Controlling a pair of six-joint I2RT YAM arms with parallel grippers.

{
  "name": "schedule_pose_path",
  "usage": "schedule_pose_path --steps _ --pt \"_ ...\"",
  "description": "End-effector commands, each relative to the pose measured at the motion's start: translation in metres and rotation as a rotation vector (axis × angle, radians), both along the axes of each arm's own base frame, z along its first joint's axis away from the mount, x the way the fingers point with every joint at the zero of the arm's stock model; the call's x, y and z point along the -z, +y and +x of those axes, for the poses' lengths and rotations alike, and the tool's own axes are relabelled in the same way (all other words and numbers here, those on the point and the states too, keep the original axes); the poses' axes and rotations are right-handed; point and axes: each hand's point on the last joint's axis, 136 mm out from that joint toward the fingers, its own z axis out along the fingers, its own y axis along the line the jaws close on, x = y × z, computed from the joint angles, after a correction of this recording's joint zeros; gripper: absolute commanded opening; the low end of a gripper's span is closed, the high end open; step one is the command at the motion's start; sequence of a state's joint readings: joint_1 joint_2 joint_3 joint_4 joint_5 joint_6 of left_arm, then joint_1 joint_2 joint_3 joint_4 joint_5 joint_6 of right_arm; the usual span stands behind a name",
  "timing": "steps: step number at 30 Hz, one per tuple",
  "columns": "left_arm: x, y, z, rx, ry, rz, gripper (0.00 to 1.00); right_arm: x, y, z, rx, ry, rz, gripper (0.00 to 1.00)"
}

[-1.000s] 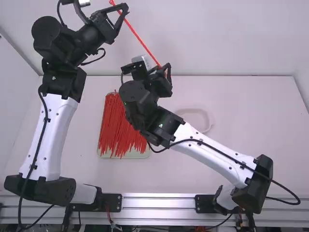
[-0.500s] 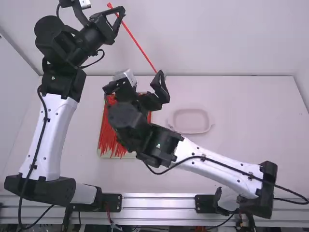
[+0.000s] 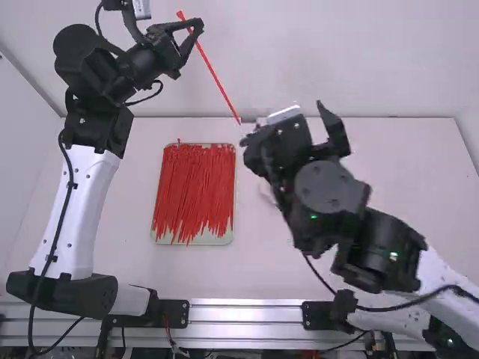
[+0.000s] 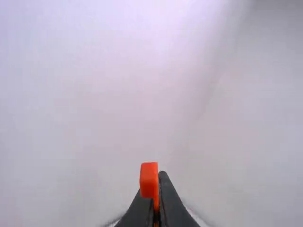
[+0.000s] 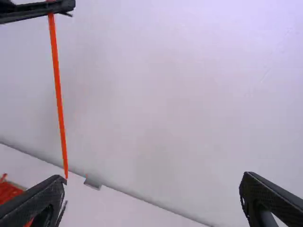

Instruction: Fasten the cable tie

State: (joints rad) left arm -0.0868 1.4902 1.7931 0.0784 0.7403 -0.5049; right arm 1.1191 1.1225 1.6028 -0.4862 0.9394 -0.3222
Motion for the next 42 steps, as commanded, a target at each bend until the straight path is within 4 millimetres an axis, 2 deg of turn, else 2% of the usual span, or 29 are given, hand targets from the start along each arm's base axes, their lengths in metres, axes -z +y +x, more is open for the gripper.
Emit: schedule_pose_path --steps 1,4,6,10,13,14,18,22,30,34,36,38,42 --pt "0.004 -0.013 -0.020 0.124 -0.076 0.092 0.02 -0.007 0.020 -0.017 -0.304 0.056 0.123 0.98" --pt "0.008 -0.025 -0.039 0.240 -0.147 0.160 0.02 -0.001 0.024 -0.027 -0.503 0.109 0.120 0.98" --pt "0.008 -0.028 -0.048 0.290 -0.176 0.180 0.02 0.001 0.024 -0.028 -0.551 0.122 0.123 0.98" --pt "0.007 -0.039 -0.081 0.470 -0.239 0.219 0.02 0.005 0.025 -0.025 -0.688 0.168 0.147 0.98" --pt "0.007 -0.041 -0.093 0.535 -0.246 0.229 0.02 0.008 0.027 -0.021 -0.761 0.190 0.163 0.98" --pt "0.008 -0.041 -0.097 0.558 -0.256 0.239 0.02 0.010 0.028 -0.012 -0.801 0.205 0.174 0.98" --pt "0.009 -0.041 -0.098 0.562 -0.255 0.241 0.02 0.012 0.033 0.000 -0.893 0.218 0.195 0.98" --pt "0.009 -0.042 -0.098 0.566 -0.247 0.237 0.02 0.012 0.045 0.001 -1.052 0.228 0.221 0.98" --pt "0.009 -0.060 -0.112 0.633 -0.255 0.231 0.02 0.017 0.062 0.014 -1.259 0.273 0.282 1.00" --pt "0.005 -0.064 -0.108 0.617 -0.194 0.188 0.02 0.021 0.067 0.019 -1.317 0.301 0.307 0.97" --pt "0.004 -0.063 -0.107 0.609 -0.188 0.182 0.02 0.023 0.069 0.020 -1.334 0.306 0.306 0.94" --pt "0.001 -0.062 -0.106 0.598 -0.201 0.179 0.02 0.026 0.075 0.016 -1.367 0.320 0.307 0.77" --pt "-0.005 -0.060 -0.094 0.538 -0.126 0.113 0.02 0.028 0.082 0.013 -1.386 0.327 0.305 0.66"
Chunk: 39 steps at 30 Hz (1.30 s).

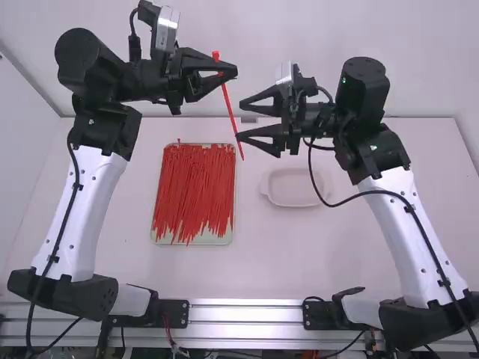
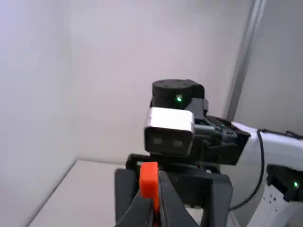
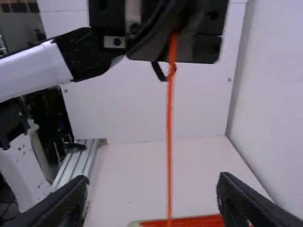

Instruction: Fasten the cable tie

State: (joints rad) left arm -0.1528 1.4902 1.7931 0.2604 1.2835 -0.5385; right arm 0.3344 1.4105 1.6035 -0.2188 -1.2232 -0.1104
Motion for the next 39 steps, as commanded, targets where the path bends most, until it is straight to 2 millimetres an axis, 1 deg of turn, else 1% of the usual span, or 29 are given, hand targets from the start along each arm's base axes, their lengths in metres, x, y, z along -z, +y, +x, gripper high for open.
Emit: schedule_pose_path --steps 1,2,3,4,5,6,8,11,12,13,14,15,19,21,22,23,24,25,27,29,30,31,32,34,35,36,39 --pt "-0.007 0.000 0.007 -0.043 0.049 -0.041 0.02 -0.007 0.004 -0.009 -0.047 -0.018 0.012 0.64" --pt "-0.008 -0.001 0.006 -0.041 0.042 -0.043 0.02 -0.007 0.005 -0.010 -0.051 -0.022 0.012 0.63" --pt "-0.009 -0.003 0.003 -0.030 0.027 -0.042 0.02 -0.007 0.006 -0.012 -0.057 -0.022 0.012 0.56" --pt "-0.009 -0.004 0.002 -0.025 0.025 -0.041 0.02 -0.007 0.007 -0.012 -0.059 -0.022 0.012 0.52" --pt "-0.009 -0.005 0.001 -0.022 0.025 -0.040 0.02 -0.007 0.007 -0.012 -0.058 -0.018 0.012 0.43" --pt "-0.009 -0.005 0.001 -0.022 0.026 -0.041 0.02 -0.007 0.006 -0.012 -0.056 -0.018 0.011 0.39" --pt "-0.009 -0.005 0.001 -0.021 0.030 -0.041 0.02 -0.006 0.004 -0.009 -0.048 -0.014 0.010 0.36" --pt "-0.011 -0.005 0.000 -0.015 0.046 -0.049 0.02 -0.006 0.003 -0.008 -0.043 -0.005 0.009 0.38" --pt "-0.012 -0.005 0.000 -0.015 0.045 -0.050 0.02 -0.006 0.004 -0.010 -0.048 -0.005 0.009 0.33" --pt "-0.012 -0.005 0.000 -0.016 0.044 -0.051 0.02 -0.006 0.006 -0.011 -0.054 -0.006 0.010 0.16" --pt "-0.012 -0.005 0.000 -0.016 0.045 -0.050 0.02 -0.006 0.006 -0.012 -0.057 -0.007 0.010 0.01" --pt "-0.011 -0.005 0.000 -0.015 0.046 -0.050 0.02 -0.006 0.007 -0.012 -0.057 -0.007 0.010 0.00" --pt "-0.012 -0.007 -0.003 -0.007 0.038 -0.051 0.02 -0.006 0.005 -0.011 -0.052 -0.007 0.010 0.00" --pt "-0.013 -0.007 -0.003 -0.006 0.035 -0.052 0.02 -0.006 0.005 -0.007 -0.034 0.006 0.008 0.00" --pt "-0.013 -0.007 -0.003 -0.009 0.036 -0.053 0.02 -0.006 0.005 -0.002 -0.003 0.030 0.005 0.00" --pt "-0.013 -0.006 -0.001 -0.015 0.036 -0.056 0.05 -0.005 0.005 0.002 0.022 0.043 0.003 0.00" --pt "-0.013 -0.006 -0.001 -0.015 0.036 -0.056 0.05 -0.005 0.005 0.002 0.022 0.043 0.003 0.00" --pt "-0.013 -0.006 -0.001 -0.016 0.035 -0.057 0.07 -0.005 0.005 0.003 0.027 0.042 0.002 0.00" --pt "-0.016 -0.007 -0.004 -0.010 0.014 -0.060 0.20 -0.006 0.003 0.005 0.034 0.037 0.004 0.00" --pt "-0.017 -0.008 -0.004 -0.009 0.009 -0.062 0.30 -0.006 0.000 0.007 0.043 0.035 0.005 0.00" --pt "-0.018 -0.007 -0.004 -0.015 0.009 -0.066 0.42 -0.006 -0.002 0.009 0.051 0.035 0.006 0.00" --pt "-0.018 -0.007 -0.002 -0.022 0.009 -0.069 0.47 -0.007 -0.004 0.010 0.057 0.033 0.006 0.00" --pt "-0.019 -0.007 -0.002 -0.025 0.010 -0.071 0.47 -0.007 -0.005 0.010 0.056 0.033 0.007 0.00" --pt "-0.020 -0.006 -0.001 -0.032 0.005 -0.077 0.50 -0.009 -0.006 0.009 0.045 0.022 0.012 0.00" --pt "-0.021 -0.006 -0.002 -0.029 -0.007 -0.078 0.54 -0.010 -0.008 0.008 0.039 0.016 0.015 0.00" --pt "-0.022 -0.006 -0.003 -0.027 -0.014 -0.078 0.53 -0.011 -0.008 0.009 0.041 0.014 0.017 0.00" --pt "-0.025 -0.006 -0.004 -0.030 -0.034 -0.085 0.55 -0.015 -0.012 0.014 0.063 0.028 0.027 0.00"
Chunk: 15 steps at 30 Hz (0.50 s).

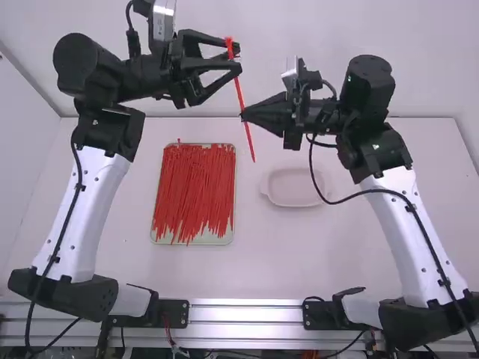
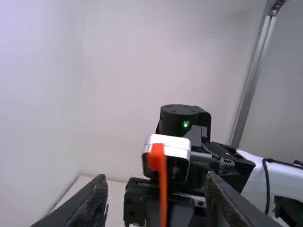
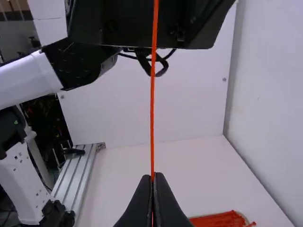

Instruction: Fasten the cable tie

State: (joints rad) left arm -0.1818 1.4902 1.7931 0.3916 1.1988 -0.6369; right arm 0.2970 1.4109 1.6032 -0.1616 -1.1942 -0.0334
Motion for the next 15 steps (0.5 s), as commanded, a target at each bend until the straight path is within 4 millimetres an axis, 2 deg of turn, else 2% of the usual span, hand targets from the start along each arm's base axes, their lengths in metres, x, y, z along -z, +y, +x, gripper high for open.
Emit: schedule_pose_path --steps 1,7,15 --pt "-0.003 -0.001 -0.002 -0.004 -0.008 -0.011 0.54 -0.009 -0.003 -0.002 -0.005 -0.002 0.012 0.00" --pt "-0.010 0.000 -0.004 -0.001 -0.001 -0.036 0.52 -0.011 -0.004 0.000 0.001 -0.015 0.016 0.00" --pt "-0.015 0.001 -0.004 -0.014 -0.018 -0.055 0.25 -0.010 -0.004 0.000 0.002 -0.019 0.015 0.00"
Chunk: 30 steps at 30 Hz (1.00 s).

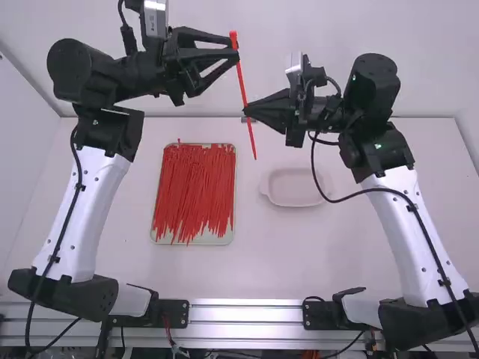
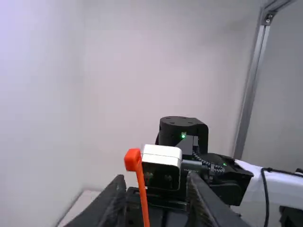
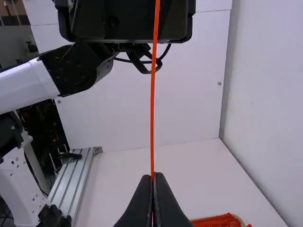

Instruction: Fasten the cable tie

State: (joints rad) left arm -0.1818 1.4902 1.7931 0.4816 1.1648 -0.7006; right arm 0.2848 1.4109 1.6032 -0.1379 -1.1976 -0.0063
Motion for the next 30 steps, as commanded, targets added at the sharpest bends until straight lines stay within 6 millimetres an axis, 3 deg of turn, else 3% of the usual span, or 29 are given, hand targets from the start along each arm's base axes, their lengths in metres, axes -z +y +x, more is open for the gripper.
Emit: schedule_pose_path --steps 1,9,16,27,30 --pt "-0.002 -0.001 0.000 -0.005 0.007 -0.013 0.23 -0.007 -0.002 -0.001 -0.003 -0.026 0.006 0.00" --pt "-0.001 -0.001 0.002 -0.010 0.016 -0.015 0.20 -0.009 0.003 -0.006 -0.020 -0.057 0.011 0.00" --pt "0.002 -0.002 0.004 -0.010 0.017 -0.015 0.02 -0.010 0.003 -0.005 -0.018 -0.065 0.012 0.00" --pt "0.006 -0.003 0.011 -0.012 0.006 -0.015 0.02 -0.010 0.003 -0.005 -0.019 -0.072 0.012 0.00" --pt "0.007 -0.002 0.015 -0.021 0.011 -0.019 0.02 -0.010 -0.001 -0.002 -0.005 -0.067 0.010 0.12"
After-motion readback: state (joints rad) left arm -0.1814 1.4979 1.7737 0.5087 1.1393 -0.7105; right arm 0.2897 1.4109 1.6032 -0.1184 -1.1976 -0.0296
